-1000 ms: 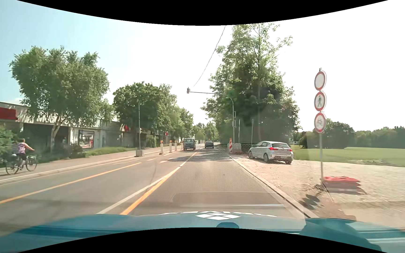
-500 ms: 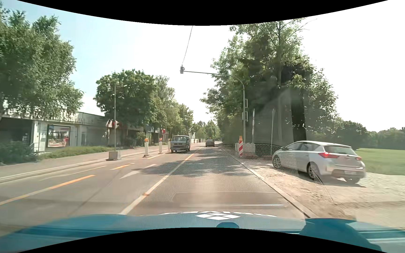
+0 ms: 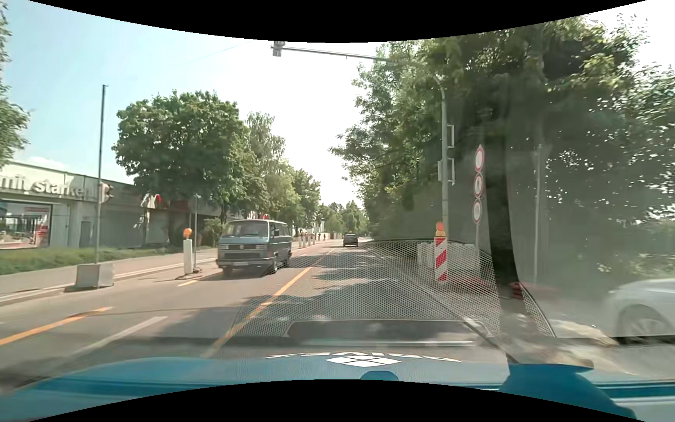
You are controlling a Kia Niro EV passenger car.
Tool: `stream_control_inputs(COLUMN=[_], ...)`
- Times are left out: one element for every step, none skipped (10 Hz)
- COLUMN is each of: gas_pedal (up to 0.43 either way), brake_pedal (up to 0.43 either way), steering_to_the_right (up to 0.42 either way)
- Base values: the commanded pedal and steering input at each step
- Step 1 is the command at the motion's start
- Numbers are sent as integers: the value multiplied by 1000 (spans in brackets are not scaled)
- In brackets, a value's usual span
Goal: Follow the waypoints while adhering to traffic rules and regulations
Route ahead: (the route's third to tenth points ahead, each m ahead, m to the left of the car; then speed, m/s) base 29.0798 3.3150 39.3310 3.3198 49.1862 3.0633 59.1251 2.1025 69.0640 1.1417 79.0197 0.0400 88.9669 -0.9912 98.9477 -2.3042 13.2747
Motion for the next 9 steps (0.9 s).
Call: stream_control_inputs(gas_pedal=[87, 87, 87, 87, 87, 87, 87, 87, 87], brake_pedal=[0, 0, 0, 0, 0, 0, 0, 0, 0], steering_to_the_right=[-1, -1, -1, 0, 0, 0, 0, 0, 0])
